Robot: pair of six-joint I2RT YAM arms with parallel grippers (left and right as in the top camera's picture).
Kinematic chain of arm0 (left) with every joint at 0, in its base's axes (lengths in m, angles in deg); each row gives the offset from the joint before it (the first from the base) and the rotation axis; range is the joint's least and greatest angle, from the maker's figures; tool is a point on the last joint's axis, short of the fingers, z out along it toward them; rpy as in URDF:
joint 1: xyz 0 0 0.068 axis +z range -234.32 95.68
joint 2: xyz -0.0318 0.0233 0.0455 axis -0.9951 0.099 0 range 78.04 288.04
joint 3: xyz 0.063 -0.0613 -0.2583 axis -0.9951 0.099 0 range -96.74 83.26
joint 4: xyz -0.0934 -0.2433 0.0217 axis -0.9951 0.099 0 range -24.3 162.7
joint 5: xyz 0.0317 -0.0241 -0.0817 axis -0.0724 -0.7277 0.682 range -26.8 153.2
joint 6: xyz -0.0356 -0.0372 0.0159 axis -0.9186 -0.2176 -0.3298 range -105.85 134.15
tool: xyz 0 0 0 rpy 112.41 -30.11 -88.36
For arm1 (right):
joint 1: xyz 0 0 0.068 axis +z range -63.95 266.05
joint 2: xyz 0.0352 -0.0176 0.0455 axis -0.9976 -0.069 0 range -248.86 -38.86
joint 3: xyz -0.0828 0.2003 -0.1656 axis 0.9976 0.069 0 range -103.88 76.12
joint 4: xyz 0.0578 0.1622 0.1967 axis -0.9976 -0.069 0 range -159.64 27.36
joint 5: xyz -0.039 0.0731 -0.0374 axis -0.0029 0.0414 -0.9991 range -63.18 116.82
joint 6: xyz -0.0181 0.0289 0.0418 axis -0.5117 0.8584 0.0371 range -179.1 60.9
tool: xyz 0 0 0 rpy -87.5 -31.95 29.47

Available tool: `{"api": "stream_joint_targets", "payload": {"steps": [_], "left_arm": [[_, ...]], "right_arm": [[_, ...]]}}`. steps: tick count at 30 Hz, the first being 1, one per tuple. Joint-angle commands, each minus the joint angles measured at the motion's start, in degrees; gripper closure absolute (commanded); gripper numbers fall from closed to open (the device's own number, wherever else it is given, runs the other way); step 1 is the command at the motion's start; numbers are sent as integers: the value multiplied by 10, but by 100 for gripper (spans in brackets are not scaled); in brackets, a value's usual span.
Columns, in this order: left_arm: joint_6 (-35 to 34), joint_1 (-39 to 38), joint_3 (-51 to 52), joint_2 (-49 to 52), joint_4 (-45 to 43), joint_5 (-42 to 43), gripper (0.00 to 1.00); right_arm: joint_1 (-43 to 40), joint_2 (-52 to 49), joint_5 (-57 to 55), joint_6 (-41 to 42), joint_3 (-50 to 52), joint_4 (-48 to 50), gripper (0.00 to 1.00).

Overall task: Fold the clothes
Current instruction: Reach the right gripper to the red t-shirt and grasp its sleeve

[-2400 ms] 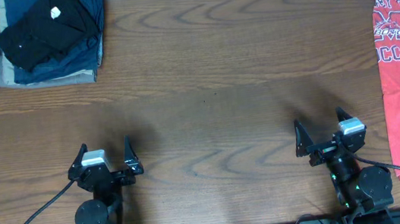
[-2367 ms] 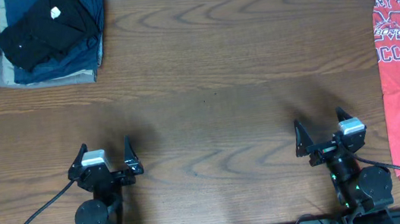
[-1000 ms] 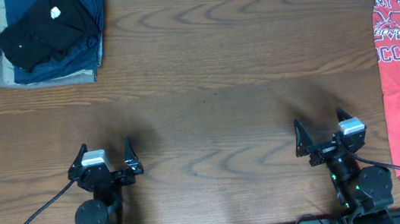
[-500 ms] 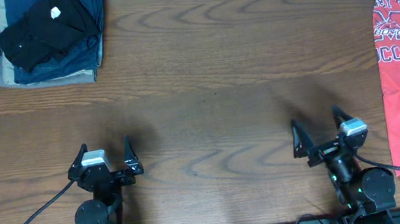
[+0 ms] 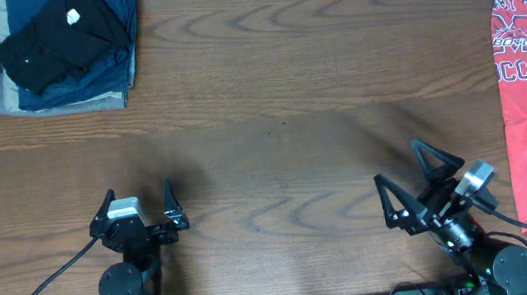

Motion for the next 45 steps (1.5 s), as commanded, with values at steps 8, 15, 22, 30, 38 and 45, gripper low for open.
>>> {"api": "stream_joint_targets", "payload": {"steps": [8,15,22,30,38,45], "left_arm": [[-5,3,10,0,21,-17,2],[-5,3,10,0,21,-17,2],[-5,3,10,0,21,-17,2],[-5,3,10,0,21,-17,2],[-5,3,10,0,21,-17,2],[-5,3,10,0,21,-17,2]], "right_arm": [[2,-207,-87,-148,-153,-41,1],[-64,-456,-142,-245,-375,-141,1],[-238,-684,-166,-275,-632,-299,1],[-337,-799,-222,-305,-724,-324,1],[-427,-932,-285,-354,-763,-353,1],[-467,-1069,-354,-383,-877,-417,1]]}}
